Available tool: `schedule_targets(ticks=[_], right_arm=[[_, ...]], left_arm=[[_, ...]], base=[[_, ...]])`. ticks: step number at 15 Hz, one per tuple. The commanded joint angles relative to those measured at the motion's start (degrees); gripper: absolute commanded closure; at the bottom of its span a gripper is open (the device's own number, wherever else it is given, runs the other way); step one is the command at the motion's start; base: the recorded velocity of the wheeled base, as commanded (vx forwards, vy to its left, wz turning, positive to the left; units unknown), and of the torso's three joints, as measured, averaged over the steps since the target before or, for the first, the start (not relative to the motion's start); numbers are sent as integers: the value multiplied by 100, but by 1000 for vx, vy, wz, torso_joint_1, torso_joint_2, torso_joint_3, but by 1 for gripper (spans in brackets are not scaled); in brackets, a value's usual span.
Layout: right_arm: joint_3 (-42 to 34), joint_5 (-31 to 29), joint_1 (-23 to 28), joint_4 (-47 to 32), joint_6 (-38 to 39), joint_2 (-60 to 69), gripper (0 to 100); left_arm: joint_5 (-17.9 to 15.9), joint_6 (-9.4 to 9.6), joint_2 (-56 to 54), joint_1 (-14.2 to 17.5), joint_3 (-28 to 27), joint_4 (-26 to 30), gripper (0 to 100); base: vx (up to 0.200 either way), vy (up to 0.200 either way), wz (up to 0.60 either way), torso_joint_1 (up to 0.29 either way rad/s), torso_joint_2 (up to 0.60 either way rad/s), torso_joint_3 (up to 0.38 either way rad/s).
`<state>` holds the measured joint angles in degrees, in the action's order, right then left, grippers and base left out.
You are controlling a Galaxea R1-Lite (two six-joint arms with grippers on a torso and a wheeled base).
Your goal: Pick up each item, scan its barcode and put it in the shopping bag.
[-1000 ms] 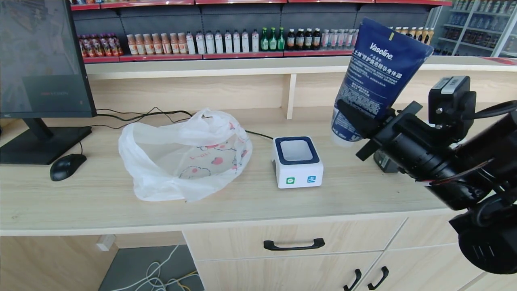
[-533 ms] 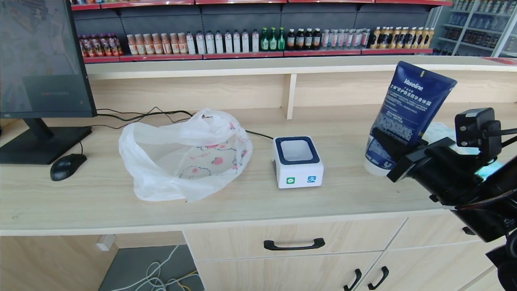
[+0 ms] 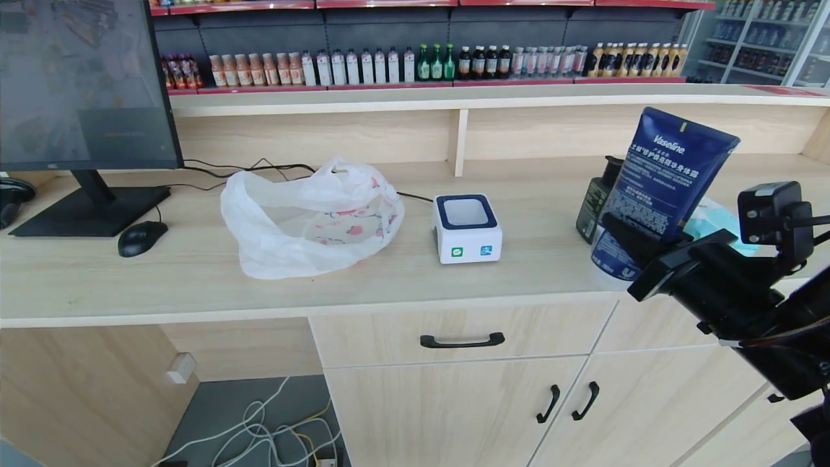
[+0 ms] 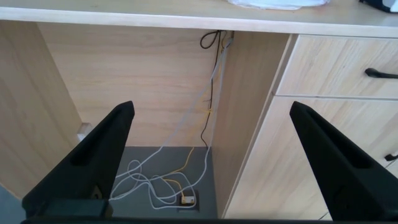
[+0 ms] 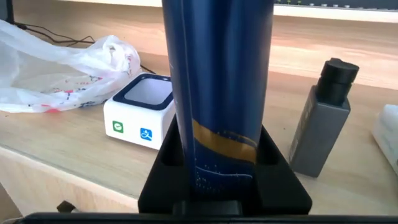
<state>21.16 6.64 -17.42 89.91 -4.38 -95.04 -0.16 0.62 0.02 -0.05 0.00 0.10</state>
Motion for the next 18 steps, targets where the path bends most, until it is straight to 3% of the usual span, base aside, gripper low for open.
schedule_targets(ticks=[1, 4, 16, 18], right_arm=[[-33, 4, 2, 9, -2, -6, 100], [-68, 4, -51, 9, -2, 12, 100], [-33, 4, -51, 9, -2, 12, 100], [-16, 4, -51, 9, -2, 29, 100]], left_arm=[[-2, -1, -2, -4, 0, -1, 0], [-2, -9, -2, -4, 0, -1, 0], [-2, -9, -2, -4, 0, -1, 0], [-2, -1, -2, -4, 0, -1, 0]], base=[[0, 0, 0, 0, 0, 0], [0, 0, 0, 0, 0, 0], [0, 200, 0, 4, 4, 4], [0, 0, 0, 0, 0, 0]])
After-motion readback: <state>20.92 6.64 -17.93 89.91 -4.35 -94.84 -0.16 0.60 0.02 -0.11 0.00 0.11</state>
